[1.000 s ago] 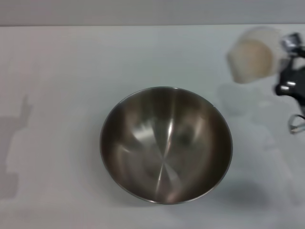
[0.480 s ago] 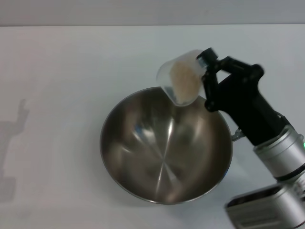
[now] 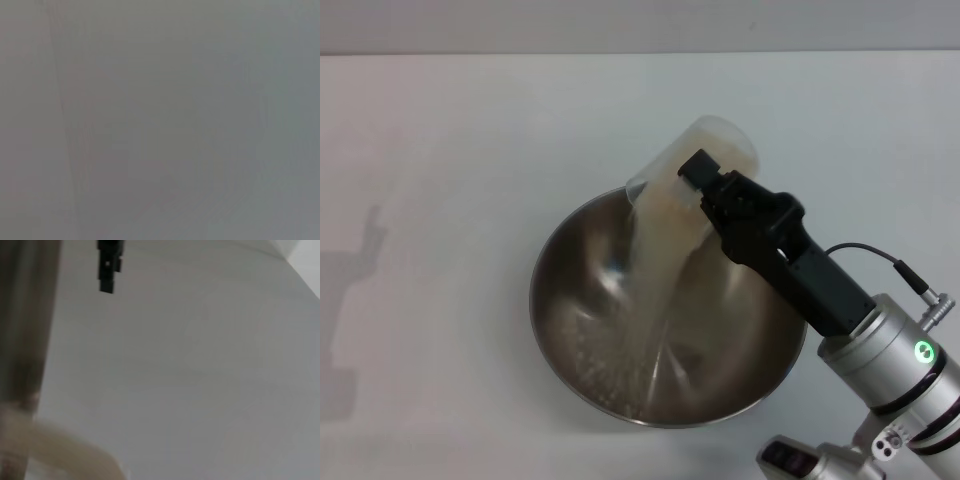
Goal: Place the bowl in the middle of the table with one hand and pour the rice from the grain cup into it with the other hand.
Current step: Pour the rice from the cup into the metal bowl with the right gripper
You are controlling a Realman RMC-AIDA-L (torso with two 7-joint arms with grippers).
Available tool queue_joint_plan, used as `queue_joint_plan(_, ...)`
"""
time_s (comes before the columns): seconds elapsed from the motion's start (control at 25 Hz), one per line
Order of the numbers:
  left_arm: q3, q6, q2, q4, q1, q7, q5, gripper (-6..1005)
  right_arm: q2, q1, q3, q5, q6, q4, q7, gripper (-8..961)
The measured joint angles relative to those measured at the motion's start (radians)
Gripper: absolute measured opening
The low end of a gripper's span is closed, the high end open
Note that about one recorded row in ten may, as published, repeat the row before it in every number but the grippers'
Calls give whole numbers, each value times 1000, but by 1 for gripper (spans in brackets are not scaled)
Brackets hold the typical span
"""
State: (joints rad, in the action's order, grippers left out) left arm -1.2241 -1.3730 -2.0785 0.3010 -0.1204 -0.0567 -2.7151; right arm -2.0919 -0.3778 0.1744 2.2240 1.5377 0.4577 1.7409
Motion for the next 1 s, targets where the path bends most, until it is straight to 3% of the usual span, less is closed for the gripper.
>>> queue_joint_plan(0.24,1,3,-1,2,-1,0,0,842,-1,7,-2,14,-44,30,192,20)
queue_joint_plan(1.0,3,5,-2,9,-1,0,0,842,-1,19,-32,25,-139,78,522,23)
